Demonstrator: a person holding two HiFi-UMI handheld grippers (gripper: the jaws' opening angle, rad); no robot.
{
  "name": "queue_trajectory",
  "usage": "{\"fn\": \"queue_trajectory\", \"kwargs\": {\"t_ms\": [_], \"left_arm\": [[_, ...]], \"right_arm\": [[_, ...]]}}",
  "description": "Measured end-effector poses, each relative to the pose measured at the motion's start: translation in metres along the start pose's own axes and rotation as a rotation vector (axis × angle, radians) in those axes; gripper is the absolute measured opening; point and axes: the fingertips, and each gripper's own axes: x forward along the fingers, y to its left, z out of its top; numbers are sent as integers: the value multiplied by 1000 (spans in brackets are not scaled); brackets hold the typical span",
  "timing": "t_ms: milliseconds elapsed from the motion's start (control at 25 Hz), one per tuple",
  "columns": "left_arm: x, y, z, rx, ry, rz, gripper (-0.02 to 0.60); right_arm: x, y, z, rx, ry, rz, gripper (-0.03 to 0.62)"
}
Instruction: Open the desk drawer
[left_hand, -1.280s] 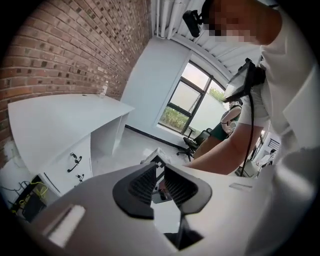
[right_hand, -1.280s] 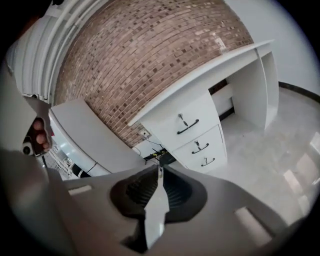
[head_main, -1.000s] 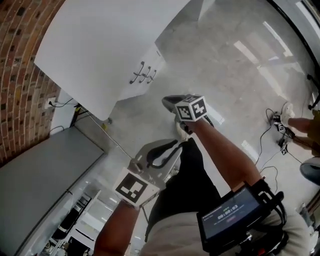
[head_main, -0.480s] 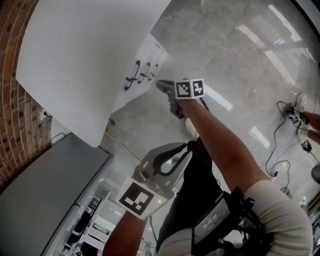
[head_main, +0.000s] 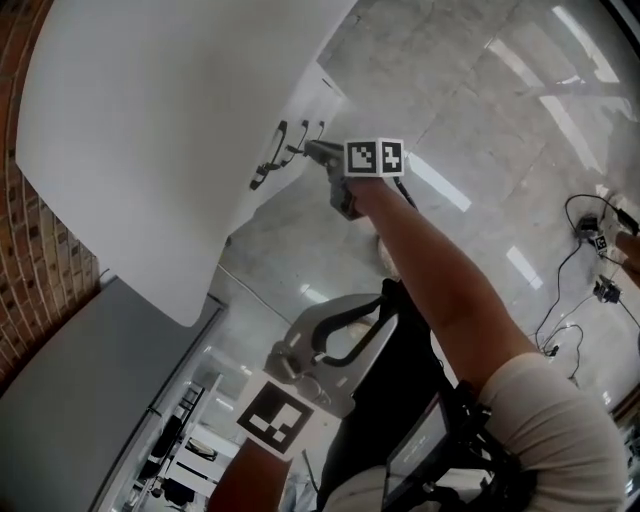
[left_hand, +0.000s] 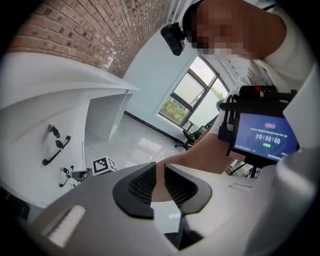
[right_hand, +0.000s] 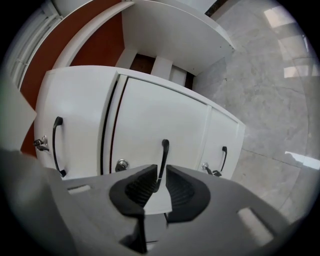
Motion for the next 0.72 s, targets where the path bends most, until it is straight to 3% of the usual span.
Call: {"fn": "queue_trajectory", "kwargs": {"t_ms": [440, 720], "left_arm": [[0, 19, -8, -47, 5, 12, 54], [4, 22, -14, -51, 5, 6, 54]], "right_arm": [[29, 1, 9, 72, -23, 101, 60], [28, -2, 3, 147, -47, 109, 20]]}}
